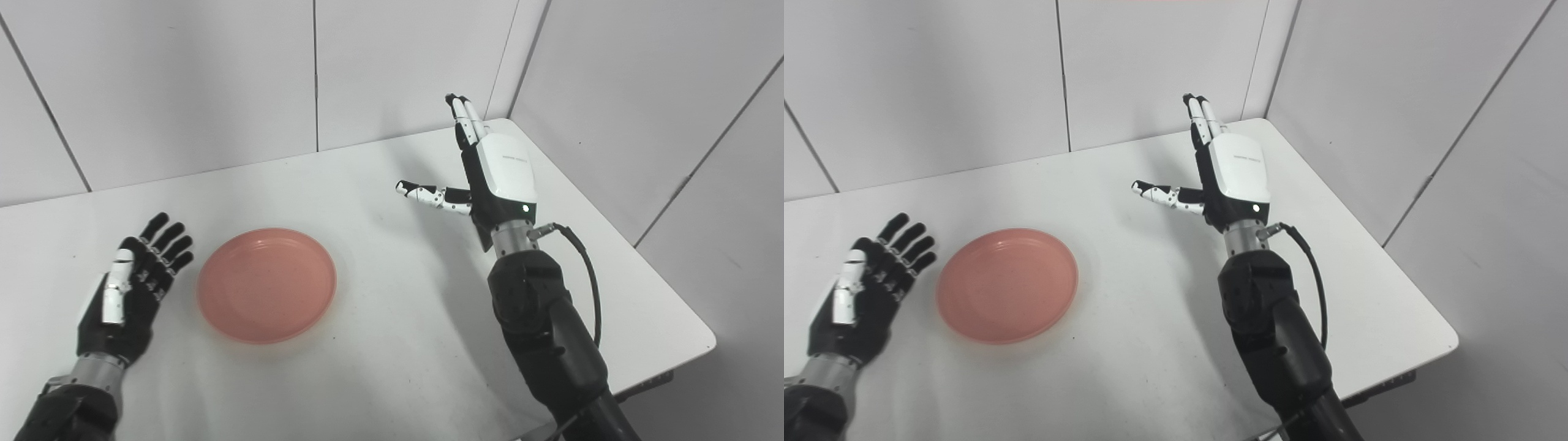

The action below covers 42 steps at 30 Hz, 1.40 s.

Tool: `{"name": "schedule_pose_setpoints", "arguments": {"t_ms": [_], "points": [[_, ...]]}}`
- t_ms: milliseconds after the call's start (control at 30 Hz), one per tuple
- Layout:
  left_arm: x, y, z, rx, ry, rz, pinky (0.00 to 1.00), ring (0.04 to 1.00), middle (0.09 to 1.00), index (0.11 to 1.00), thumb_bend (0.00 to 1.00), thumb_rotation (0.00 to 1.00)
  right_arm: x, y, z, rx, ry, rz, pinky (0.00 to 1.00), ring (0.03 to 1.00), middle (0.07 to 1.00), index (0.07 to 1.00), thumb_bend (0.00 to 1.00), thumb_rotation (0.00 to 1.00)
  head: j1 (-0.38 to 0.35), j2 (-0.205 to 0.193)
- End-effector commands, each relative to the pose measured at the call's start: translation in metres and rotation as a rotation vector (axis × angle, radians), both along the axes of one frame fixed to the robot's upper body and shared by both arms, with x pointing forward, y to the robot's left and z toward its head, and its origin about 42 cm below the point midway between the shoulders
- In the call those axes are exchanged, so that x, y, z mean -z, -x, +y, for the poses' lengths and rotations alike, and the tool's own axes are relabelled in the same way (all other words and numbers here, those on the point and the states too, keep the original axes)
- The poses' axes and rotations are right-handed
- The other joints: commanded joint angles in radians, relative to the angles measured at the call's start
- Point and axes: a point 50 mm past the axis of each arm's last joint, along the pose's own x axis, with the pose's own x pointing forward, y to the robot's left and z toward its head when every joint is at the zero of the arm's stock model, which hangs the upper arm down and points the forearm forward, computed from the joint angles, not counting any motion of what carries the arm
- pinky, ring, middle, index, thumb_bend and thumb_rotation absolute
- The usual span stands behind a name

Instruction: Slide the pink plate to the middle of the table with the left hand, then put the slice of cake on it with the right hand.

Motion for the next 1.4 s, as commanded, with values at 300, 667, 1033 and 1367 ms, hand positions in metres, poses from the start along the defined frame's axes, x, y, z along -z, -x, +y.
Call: {"name": "schedule_pose_setpoints", "arguments": {"t_ms": [300, 667, 1033, 1367], "points": [[0.062, 0.021, 0.030, -0.036, -0.031, 0.218, 0.87, 0.874, 0.891, 0.873, 0.46, 1.00, -0.011, -0.020, -0.022, 0.171, 0.047, 0.049, 0.55, 0.778, 0.892, 0.913, 0.89, 0.62, -0.020, 0.008], [0.060, 0.021, 0.032, -0.030, -0.034, 0.207, 0.88, 0.886, 0.898, 0.877, 0.47, 1.00, -0.005, -0.031, -0.039, 0.233, 0.047, 0.139, 0.57, 0.791, 0.905, 0.915, 0.87, 0.60, -0.020, 0.012], [0.058, 0.023, 0.031, -0.031, -0.032, 0.207, 0.89, 0.887, 0.898, 0.880, 0.47, 1.00, -0.001, -0.023, -0.055, 0.300, 0.052, 0.197, 0.57, 0.799, 0.908, 0.910, 0.87, 0.63, -0.015, 0.025], [0.056, 0.024, 0.030, -0.026, -0.030, 0.202, 0.89, 0.884, 0.899, 0.882, 0.47, 1.00, 0.007, -0.025, -0.056, 0.308, 0.045, 0.240, 0.56, 0.790, 0.902, 0.909, 0.87, 0.66, -0.011, 0.036]]}}
